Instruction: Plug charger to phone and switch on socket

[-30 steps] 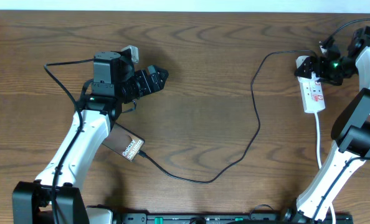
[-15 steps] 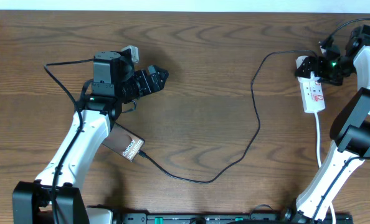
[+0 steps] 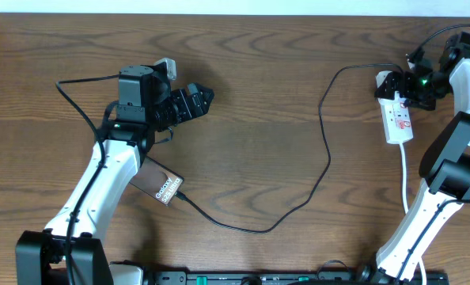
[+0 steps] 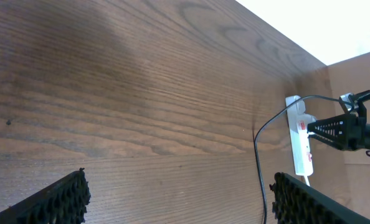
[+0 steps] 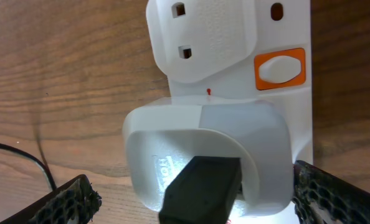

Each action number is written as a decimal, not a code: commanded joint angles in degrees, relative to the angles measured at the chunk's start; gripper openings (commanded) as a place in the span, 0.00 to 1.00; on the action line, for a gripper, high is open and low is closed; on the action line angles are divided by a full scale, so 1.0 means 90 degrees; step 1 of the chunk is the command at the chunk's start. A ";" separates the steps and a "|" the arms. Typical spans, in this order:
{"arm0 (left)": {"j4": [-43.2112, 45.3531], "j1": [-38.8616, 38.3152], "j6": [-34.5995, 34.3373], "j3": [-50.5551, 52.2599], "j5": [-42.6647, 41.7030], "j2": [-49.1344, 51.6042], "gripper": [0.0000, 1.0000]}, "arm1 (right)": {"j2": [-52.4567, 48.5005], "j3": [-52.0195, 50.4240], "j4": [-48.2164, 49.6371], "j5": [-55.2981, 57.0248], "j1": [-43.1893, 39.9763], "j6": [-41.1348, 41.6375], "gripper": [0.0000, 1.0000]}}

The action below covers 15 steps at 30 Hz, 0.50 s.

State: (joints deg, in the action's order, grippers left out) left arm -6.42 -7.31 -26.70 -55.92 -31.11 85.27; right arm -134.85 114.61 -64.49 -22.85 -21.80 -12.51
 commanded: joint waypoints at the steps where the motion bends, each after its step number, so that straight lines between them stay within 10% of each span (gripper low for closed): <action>1: -0.0024 -0.0032 0.0136 -0.0148 0.0061 -0.0119 0.91 | -0.0068 -0.0032 -0.0100 -0.0806 0.0114 0.0097 0.98; 15: -0.0027 -0.0032 0.0136 -0.0148 0.0061 -0.0119 0.91 | -0.0068 -0.0053 -0.0342 -0.1027 0.0180 0.0102 0.97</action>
State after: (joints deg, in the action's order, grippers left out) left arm -6.44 -7.29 -26.70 -55.92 -31.11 85.27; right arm -134.82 115.04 -65.98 -25.78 -22.02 -12.51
